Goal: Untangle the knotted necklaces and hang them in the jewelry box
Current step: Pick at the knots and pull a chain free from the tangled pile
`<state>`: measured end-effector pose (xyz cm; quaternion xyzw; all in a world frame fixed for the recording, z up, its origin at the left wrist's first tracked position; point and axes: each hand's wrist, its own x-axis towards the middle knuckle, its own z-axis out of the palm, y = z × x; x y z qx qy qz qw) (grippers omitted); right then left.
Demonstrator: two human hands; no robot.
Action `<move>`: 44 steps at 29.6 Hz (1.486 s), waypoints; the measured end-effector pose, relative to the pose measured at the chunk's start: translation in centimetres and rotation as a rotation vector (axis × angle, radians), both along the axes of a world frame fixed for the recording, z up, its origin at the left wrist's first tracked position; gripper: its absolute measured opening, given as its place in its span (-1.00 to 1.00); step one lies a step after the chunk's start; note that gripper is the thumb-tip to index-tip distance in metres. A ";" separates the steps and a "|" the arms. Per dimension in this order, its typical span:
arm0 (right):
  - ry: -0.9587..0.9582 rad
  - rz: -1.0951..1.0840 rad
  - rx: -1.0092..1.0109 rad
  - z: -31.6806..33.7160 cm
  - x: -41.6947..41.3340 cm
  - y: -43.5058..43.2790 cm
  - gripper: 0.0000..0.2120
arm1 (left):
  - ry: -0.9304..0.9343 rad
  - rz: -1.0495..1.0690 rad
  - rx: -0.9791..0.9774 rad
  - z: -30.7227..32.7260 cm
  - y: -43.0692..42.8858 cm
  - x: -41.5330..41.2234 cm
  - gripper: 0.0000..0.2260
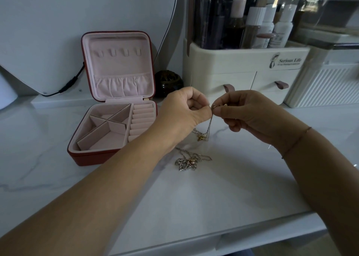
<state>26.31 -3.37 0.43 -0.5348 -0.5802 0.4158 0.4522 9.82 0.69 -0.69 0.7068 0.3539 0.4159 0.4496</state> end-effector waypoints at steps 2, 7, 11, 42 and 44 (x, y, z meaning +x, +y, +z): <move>0.019 0.008 -0.016 0.0 0.0 0.0 -0.87 | -0.017 -0.024 0.003 0.1 0.0 -0.1 -0.83; 0.091 0.044 -0.050 0.1 0.0 0.0 -0.87 | -0.045 -0.050 -0.017 0.1 0.0 0.0 -0.81; -0.061 0.010 -0.062 -0.1 -0.1 0.1 -0.93 | -0.053 -0.025 -0.018 0.0 0.1 -0.1 -0.82; 0.507 -0.604 0.087 -0.4 3.8 1.6 -0.95 | 0.023 -0.174 -0.198 0.2 0.2 -0.2 -0.79; 0.522 -0.617 0.105 -0.5 4.0 1.7 -0.93 | 0.057 -0.167 -0.188 0.1 0.2 -0.2 -0.83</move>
